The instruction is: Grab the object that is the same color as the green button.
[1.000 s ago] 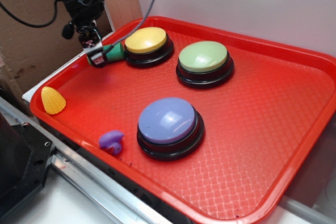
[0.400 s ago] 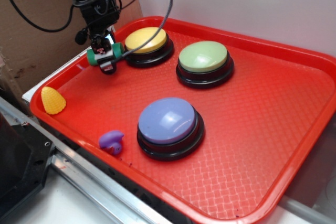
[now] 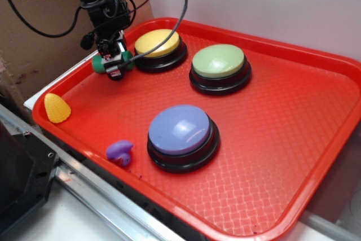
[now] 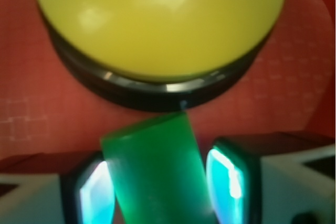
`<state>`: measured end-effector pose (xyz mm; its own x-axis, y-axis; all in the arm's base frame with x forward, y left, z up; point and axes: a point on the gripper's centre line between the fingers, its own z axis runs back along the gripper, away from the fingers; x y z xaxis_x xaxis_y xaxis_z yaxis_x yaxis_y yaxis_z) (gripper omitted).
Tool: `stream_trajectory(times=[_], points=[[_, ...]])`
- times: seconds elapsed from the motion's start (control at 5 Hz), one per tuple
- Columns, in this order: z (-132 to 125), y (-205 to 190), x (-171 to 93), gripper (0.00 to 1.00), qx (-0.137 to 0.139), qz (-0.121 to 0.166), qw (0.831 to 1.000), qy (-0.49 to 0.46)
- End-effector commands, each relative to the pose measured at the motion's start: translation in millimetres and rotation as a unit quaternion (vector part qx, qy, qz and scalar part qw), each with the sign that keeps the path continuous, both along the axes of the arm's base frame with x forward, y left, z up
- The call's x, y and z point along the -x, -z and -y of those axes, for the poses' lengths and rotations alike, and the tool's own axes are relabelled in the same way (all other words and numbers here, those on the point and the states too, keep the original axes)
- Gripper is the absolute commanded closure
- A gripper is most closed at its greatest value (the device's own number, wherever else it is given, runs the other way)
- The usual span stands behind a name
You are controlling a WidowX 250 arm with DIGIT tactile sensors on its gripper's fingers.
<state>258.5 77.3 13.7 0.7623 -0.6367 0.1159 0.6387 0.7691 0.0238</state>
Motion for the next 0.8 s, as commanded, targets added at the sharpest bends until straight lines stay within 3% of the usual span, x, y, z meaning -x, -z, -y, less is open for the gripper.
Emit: stream_trajectory(times=[0.0,0.2,0.4,0.6], points=[[3,-46,7,1.0,-0.012,0.02,0.998,-0.057],[14,-90,14,1.0,-0.016,0.0,0.983,-0.181],[31,-124,16,1.0,-0.002,-0.037,0.953,-0.302],[56,-155,17,1.0,0.044,-0.107,0.901,-0.417]])
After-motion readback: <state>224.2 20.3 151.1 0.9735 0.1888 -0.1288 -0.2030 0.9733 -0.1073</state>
